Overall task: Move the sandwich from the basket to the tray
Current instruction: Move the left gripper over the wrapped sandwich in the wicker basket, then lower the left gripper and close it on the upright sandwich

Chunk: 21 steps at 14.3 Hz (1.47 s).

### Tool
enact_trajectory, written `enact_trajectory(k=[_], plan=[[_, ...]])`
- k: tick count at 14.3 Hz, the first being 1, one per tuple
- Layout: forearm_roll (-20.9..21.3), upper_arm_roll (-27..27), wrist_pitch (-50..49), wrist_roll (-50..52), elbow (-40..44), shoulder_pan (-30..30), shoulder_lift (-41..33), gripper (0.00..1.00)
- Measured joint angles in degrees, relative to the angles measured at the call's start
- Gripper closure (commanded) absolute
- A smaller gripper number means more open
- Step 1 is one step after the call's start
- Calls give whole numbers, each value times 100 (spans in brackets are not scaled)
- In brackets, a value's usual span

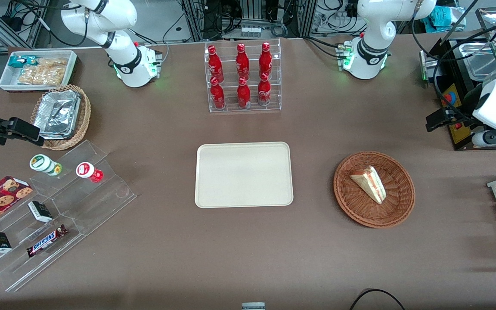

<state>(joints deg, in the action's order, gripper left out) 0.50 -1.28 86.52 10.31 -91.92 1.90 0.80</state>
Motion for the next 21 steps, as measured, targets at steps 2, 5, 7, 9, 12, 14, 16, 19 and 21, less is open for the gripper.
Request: enact_trajectory(k=[2,5,7,9,12,14,16,19,21], plan=[[0,-1,6,-50,0,1,5,0],[0,-18,-13,-80,-48,18,94,0],[0,-23,3,-80,-228,27,262,0],[-1,-22,213,-80,-413,27,517,0],[-1,-19,1257,-79,-1073,27,731,0],[-1,-14,2212,1,-1788,27,707,0],[-3,-15,2978,653,-2377,29,654,0],[-1,-25,3588,1928,-2854,170,582,0],[-1,-31,3920,2684,-3037,299,572,0]])
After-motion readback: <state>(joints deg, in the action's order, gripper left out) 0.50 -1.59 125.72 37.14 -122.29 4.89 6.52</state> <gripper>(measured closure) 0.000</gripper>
